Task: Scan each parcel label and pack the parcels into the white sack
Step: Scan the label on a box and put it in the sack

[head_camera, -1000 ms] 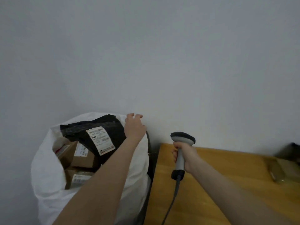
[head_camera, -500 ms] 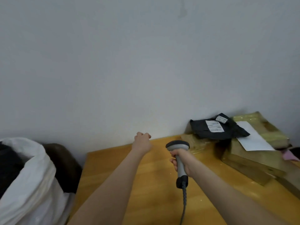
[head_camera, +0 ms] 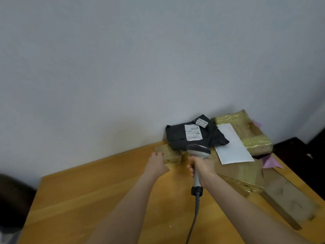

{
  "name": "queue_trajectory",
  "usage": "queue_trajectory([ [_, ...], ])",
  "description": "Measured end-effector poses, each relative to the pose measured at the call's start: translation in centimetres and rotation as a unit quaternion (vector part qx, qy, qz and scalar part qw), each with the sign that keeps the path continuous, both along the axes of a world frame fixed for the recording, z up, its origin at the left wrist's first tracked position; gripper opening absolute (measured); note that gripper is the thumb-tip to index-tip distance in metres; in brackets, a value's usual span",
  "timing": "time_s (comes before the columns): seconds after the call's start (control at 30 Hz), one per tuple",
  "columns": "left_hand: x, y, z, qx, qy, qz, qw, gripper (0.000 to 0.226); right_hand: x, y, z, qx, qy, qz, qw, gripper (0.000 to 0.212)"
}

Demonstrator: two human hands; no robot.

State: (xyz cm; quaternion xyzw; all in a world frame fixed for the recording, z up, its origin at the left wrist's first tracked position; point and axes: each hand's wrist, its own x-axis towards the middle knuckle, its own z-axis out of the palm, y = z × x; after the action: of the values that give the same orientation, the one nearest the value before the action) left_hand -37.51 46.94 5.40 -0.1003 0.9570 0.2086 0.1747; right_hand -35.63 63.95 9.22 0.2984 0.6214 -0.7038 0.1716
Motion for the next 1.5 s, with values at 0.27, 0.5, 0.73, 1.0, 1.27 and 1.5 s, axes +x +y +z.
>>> queue_trajectory([
  [0.27, -7.1, -2.3, -6.7, -0.036, -0.011, -0.004, 0.999, 0.114, -3.8, -1.2, -5.1, 0.006, 0.008, -0.045, 0.999, 0.014],
  [0.5, -9.4, -3.4, -9.7, -0.061, -0.018, -0.039, 0.997, 0.106, -5.0, -1.6, -7.0, 0.038, 0.007, -0.041, 0.998, 0.013],
  [0.73, -7.0, -4.1, -7.2, 0.104, -0.097, 0.094, 0.985, 0.087, -4.3, -2.5, -5.2, -0.001, 0.012, -0.034, 0.999, 0.012],
  [1.0, 0.0, -6.7, -0.4, 0.335, -0.074, 0.258, 0.903, 0.064, -0.3, -1.2, -1.3, -0.078, 0.028, -0.008, 0.996, 0.009],
  [1.27, 8.4, -5.7, 5.3, 0.160, 0.086, 0.067, 0.981, 0.104, 4.2, -0.5, 1.9, -0.152, 0.030, 0.026, 0.988, 0.038],
  [1.5, 13.2, -4.3, 7.6, 0.271, 0.207, 0.135, 0.930, 0.078, 7.3, -1.0, 3.0, -0.201, -0.001, 0.020, 0.979, 0.043],
])
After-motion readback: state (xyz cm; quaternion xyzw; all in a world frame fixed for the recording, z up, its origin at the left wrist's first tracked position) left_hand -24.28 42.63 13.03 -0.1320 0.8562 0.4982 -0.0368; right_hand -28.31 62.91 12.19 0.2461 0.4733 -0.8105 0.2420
